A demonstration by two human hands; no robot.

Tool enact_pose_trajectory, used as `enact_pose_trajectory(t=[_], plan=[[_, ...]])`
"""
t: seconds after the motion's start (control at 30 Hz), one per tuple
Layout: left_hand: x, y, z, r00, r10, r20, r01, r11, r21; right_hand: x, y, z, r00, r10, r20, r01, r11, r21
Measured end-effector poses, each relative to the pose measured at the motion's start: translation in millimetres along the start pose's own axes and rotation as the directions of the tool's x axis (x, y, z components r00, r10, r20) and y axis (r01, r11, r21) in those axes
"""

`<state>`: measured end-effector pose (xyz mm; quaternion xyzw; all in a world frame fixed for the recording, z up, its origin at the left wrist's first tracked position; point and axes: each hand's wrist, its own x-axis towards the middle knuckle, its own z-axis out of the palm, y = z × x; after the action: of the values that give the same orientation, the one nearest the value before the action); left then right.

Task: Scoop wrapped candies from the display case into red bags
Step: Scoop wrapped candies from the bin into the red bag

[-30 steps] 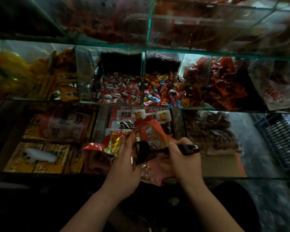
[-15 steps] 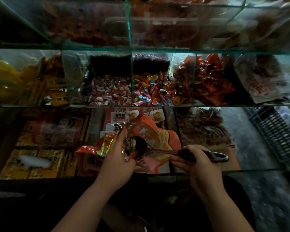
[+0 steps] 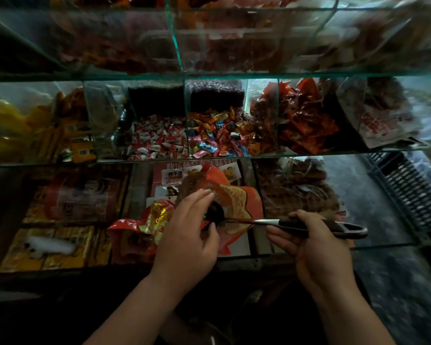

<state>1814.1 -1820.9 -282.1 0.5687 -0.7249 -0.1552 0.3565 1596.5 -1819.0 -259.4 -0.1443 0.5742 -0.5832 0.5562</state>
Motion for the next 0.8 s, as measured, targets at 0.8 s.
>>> enact_pose_trajectory(t=[0.8], plan=[[86, 10, 0, 0.989, -0.129, -0.075, 0.106, 0.961, -0.253, -33, -73, 16, 0.961, -0.223, 0.164, 0.198, 0.968, 0.157]])
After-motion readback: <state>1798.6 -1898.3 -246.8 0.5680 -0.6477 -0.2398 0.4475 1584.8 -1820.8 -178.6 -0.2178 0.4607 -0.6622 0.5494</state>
